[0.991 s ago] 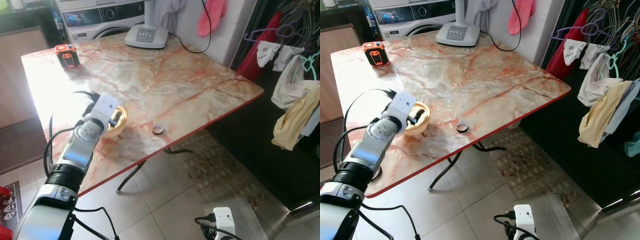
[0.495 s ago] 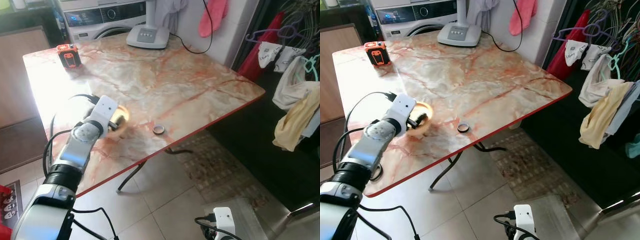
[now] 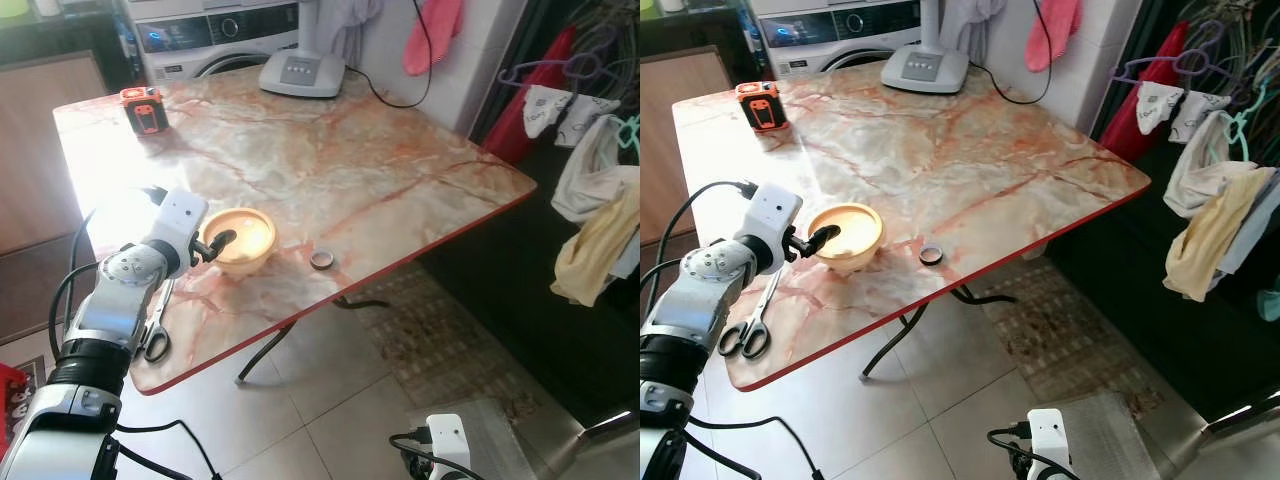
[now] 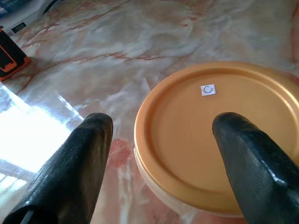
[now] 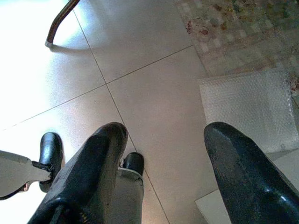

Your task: Restocking fridge

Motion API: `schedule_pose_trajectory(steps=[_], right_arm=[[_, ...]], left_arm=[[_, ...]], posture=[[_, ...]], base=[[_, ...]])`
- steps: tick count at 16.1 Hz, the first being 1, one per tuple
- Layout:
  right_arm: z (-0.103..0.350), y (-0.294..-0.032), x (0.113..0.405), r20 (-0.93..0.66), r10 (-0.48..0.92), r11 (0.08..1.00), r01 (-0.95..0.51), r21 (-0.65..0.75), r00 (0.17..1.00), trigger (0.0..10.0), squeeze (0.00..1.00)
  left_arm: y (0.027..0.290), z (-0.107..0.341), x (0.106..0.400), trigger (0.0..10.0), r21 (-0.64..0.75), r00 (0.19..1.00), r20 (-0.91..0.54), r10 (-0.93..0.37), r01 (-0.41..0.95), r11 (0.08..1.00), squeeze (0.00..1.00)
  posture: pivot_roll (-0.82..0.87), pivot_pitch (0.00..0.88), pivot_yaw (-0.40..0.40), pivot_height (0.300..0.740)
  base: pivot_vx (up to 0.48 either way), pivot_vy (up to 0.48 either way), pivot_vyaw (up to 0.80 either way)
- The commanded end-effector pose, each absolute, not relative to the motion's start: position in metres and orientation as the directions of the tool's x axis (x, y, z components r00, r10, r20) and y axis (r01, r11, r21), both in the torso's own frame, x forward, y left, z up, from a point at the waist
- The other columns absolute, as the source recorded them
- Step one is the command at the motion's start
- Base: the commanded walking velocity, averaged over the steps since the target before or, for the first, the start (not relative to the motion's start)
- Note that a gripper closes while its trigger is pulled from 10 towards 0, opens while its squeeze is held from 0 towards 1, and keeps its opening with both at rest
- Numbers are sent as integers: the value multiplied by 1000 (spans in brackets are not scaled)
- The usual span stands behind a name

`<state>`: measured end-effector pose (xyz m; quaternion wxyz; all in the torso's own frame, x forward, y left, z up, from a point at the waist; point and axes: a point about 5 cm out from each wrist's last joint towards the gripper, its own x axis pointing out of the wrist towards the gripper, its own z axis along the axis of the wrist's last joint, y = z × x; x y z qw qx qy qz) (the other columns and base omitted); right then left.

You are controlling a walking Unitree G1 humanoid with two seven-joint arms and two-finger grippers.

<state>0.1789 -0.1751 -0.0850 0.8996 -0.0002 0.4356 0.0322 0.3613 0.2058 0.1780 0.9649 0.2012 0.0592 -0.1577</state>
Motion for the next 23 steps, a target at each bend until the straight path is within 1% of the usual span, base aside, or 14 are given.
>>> schedule_pose_trajectory(steps=[1,3,5,6,9,11,14,18,21,23], right_arm=[[-86,-178,176,-793,53,998,-56,24,607,10000,0],[-86,-178,177,-793,53,998,-56,24,607,10000,0],[-86,-177,177,-792,54,998,-56,25,608,10000,0],[-86,-178,178,-792,53,998,-55,25,608,10000,0],[-86,-178,178,-792,51,998,-52,25,609,10000,0],[-86,-178,178,-792,52,998,-54,25,609,10000,0],[-86,-178,177,-792,53,998,-52,26,608,10000,0],[-86,-178,177,-793,57,998,-54,30,606,10000,0],[-86,-178,177,-793,58,998,-56,30,606,10000,0],[-86,-178,177,-793,57,998,-54,31,606,10000,0]], left_arm=[[200,178,358,10000,362,928,-184,-323,369,856,0],[193,178,356,10000,364,918,-180,-353,395,843,0],[191,188,366,10000,388,957,-96,-273,289,875,0],[189,188,369,10000,380,961,-96,-259,275,883,0],[171,188,374,10000,371,949,-94,-302,315,874,0],[163,180,378,10000,355,947,-111,-303,322,877,0],[160,175,382,10000,353,954,-132,-270,300,886,0],[165,173,386,10000,369,965,-142,-221,258,893,0],[162,166,386,10000,362,953,-183,-243,295,884,0],[160,164,385,10000,323,944,-192,-270,320,890,0]], posture=[[-47,40,-73,740],[-49,40,-72,740],[-50,37,-72,740],[-50,37,-72,740],[-56,35,-71,740],[-54,32,-72,740],[-59,32,-70,740],[-57,28,-71,740],[-57,28,-71,740],[-61,24,-71,740]], base=[[0,0,0],[0,0,0],[0,0,0],[0,0,0],[0,0,0],[0,0,0],[0,0,0],[0,0,0],[0,0,0],[0,0,0]])
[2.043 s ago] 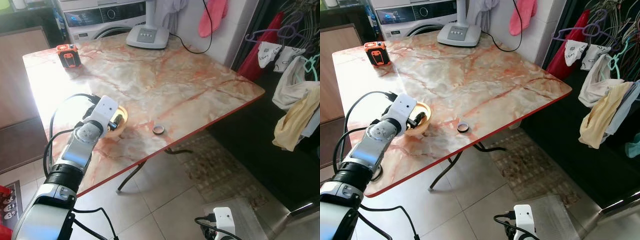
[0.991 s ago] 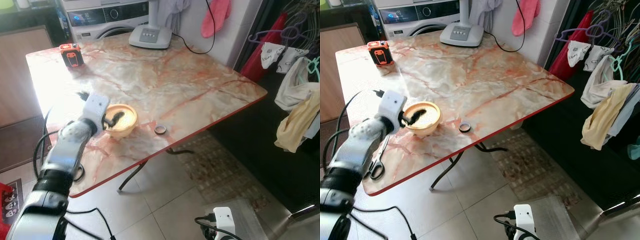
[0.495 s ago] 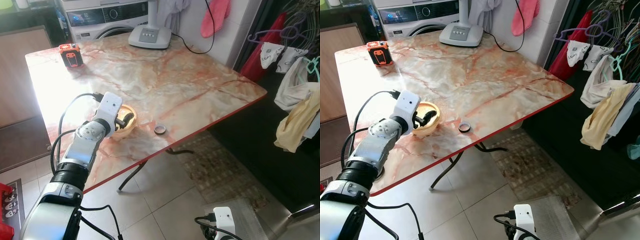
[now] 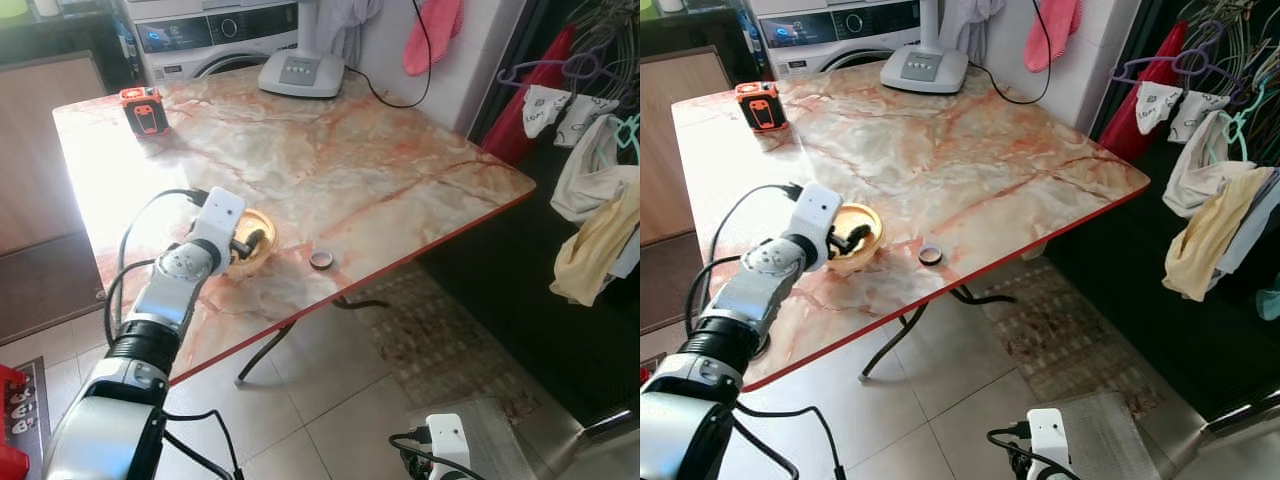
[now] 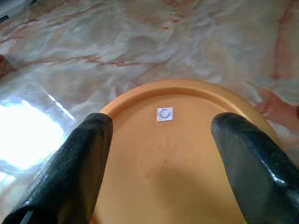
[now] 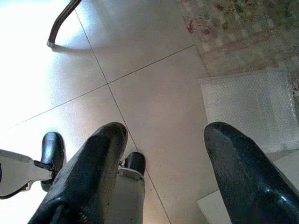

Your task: Restocking fridge

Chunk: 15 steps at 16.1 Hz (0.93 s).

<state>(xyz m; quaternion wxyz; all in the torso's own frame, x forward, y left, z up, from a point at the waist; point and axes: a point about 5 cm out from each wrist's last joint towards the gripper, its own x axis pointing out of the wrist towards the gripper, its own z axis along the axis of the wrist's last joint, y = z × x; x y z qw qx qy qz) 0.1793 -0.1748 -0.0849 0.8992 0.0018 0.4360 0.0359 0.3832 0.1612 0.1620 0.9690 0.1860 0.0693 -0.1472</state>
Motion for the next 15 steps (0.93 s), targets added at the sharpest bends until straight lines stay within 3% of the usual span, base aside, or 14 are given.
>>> schedule_pose_trajectory(steps=[1,3,10,15], right_arm=[[-86,-178,177,-793,57,998,-54,31,606,10000,0],[-86,-178,177,-794,59,998,-56,31,605,10000,0],[-86,-177,177,-794,58,998,-54,32,605,10000,0],[-86,-177,177,-794,58,998,-51,34,605,10000,0]], left_arm=[[160,165,385,10000,330,943,-193,-270,322,887,0],[159,162,381,10000,342,917,-225,-328,390,855,0],[163,163,374,10000,344,908,-237,-346,411,844,0],[146,162,364,10000,331,865,-257,-432,498,801,0]], posture=[[-61,24,-71,740],[-61,24,-71,740],[-55,24,-72,740],[-56,38,-67,740]], base=[[0,0,0],[0,0,0],[0,0,0],[0,0,0]])
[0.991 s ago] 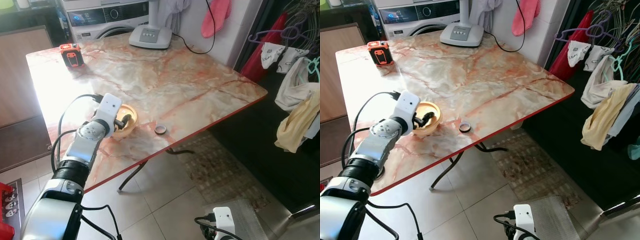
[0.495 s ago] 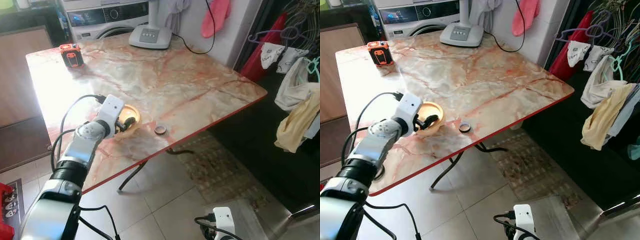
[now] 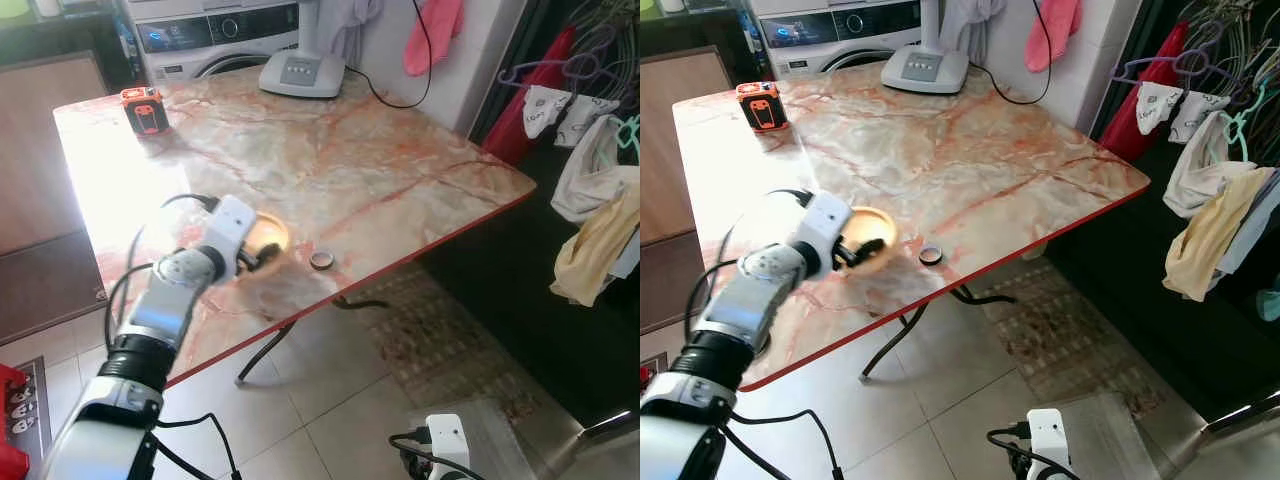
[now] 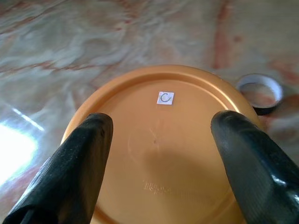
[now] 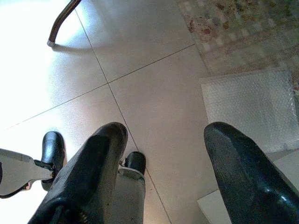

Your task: Restocking fridge

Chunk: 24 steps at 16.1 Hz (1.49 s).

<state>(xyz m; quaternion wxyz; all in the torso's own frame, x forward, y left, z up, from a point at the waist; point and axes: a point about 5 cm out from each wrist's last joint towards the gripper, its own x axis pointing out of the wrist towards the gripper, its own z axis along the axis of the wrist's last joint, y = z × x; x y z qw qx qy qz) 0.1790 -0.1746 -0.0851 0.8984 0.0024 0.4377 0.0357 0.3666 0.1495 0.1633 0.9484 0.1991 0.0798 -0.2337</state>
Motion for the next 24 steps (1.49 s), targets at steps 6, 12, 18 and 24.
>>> schedule_pose_trajectory(steps=[6,12,18,24], right_arm=[[-86,-177,177,-793,57,998,-48,35,606,10000,0],[-86,-177,178,-793,58,998,-50,35,606,10000,0],[-86,-177,178,-793,60,998,-55,33,606,10000,0],[-86,-176,177,-793,58,998,-52,34,606,10000,0]], left_arm=[[134,164,356,10000,324,831,-267,-487,554,767,0],[140,168,347,10000,346,829,-270,-489,558,754,0],[148,193,339,10000,383,882,-154,-446,469,796,0],[185,208,326,10000,17,972,222,-77,76,997,0]], posture=[[-57,40,-66,740],[-52,43,-67,740],[-55,40,-70,740],[-65,25,-52,740]], base=[[0,0,0],[0,0,0],[0,0,0],[0,0,0]])
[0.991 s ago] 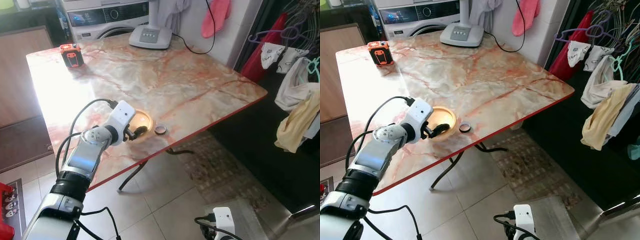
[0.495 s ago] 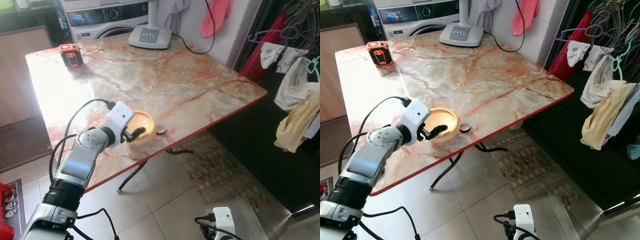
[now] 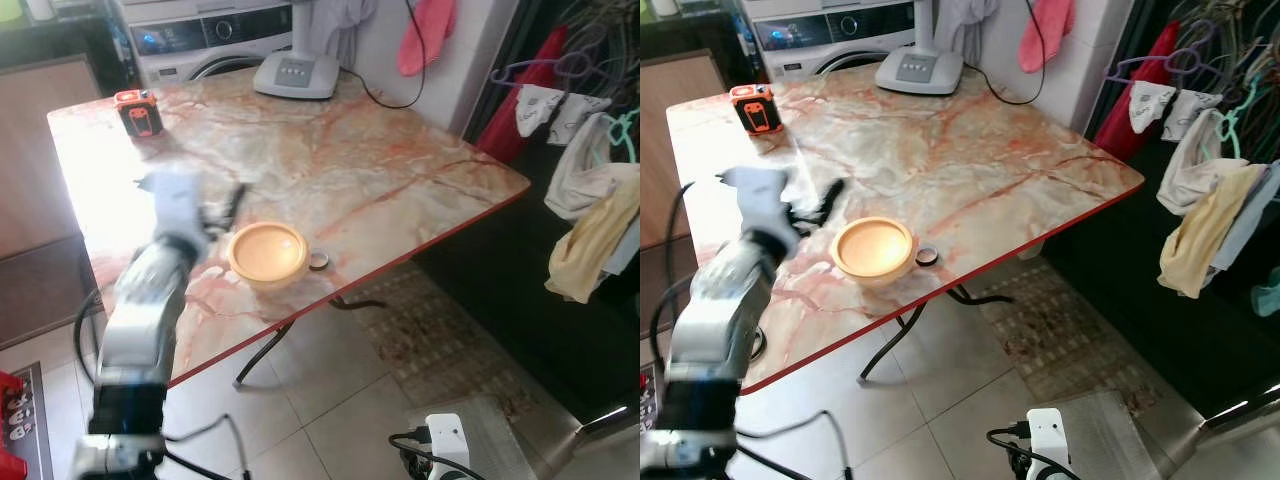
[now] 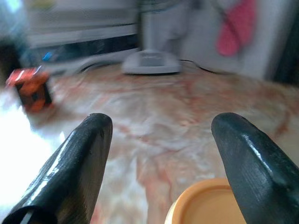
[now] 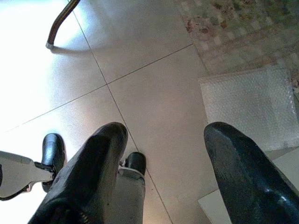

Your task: Restocking fridge

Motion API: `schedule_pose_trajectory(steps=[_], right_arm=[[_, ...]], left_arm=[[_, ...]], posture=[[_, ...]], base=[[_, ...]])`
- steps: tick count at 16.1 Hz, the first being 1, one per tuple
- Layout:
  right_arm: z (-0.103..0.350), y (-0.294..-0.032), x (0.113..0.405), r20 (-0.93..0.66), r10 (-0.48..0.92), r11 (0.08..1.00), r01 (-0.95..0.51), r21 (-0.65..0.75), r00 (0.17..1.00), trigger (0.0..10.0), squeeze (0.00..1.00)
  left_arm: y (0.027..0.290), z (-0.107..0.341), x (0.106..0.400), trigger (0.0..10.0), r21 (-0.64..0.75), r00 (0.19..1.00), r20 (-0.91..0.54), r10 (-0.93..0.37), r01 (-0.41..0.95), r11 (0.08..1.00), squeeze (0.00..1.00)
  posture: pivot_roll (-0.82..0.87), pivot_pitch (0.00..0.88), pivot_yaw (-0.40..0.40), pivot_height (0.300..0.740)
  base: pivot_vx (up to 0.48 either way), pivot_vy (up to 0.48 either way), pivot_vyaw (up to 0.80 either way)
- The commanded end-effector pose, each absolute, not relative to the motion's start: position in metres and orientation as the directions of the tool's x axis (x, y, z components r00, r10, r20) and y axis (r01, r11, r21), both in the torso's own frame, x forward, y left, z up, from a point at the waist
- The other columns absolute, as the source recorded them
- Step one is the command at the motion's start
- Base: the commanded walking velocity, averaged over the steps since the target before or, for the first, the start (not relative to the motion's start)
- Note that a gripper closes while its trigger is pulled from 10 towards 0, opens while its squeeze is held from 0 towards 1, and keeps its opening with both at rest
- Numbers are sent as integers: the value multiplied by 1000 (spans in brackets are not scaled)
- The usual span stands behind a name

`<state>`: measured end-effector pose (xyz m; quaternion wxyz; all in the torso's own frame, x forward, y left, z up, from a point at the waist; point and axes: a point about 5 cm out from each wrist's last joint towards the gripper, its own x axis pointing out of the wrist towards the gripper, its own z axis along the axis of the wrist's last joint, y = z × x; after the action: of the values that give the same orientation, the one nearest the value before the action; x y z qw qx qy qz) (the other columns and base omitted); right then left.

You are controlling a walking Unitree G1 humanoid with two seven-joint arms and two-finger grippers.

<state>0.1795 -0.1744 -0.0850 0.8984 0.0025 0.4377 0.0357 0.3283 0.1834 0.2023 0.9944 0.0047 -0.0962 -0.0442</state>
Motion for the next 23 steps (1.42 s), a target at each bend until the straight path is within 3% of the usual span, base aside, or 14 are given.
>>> schedule_pose_trajectory(steps=[1,5,10,16,18,20,23], right_arm=[[-86,-176,177,-793,58,998,-51,34,606,10000,0],[-86,-177,177,-794,59,998,-56,31,606,10000,0],[-86,-177,177,-794,59,998,-59,29,606,10000,0],[-86,-178,177,-793,57,998,-56,29,606,10000,0],[-86,-178,177,-793,55,998,-52,29,607,10000,0],[-86,-178,177,-794,56,998,-54,28,605,10000,0],[-86,-178,176,-795,57,998,-55,29,604,10000,0]], left_arm=[[188,203,325,10000,-69,976,209,-54,70,995,0],[197,171,320,10000,-359,990,142,-11,62,931,0],[206,145,325,10000,-576,997,70,-43,76,814,0],[207,131,336,10000,-556,990,39,-136,135,821,0],[207,140,334,10000,-489,989,92,-117,147,860,0],[194,159,323,10000,-204,974,163,-158,190,960,0],[191,189,312,10000,-111,954,280,-105,141,984,0]], posture=[[-67,16,-53,740],[-65,0,-55,740],[-67,0,-62,740],[-73,11,-65,740],[-78,18,-62,740],[-74,25,-65,740],[-69,32,-59,740]], base=[[0,0,0],[0,0,0],[0,0,0],[0,0,0],[0,0,0],[0,0,0],[0,0,0]])
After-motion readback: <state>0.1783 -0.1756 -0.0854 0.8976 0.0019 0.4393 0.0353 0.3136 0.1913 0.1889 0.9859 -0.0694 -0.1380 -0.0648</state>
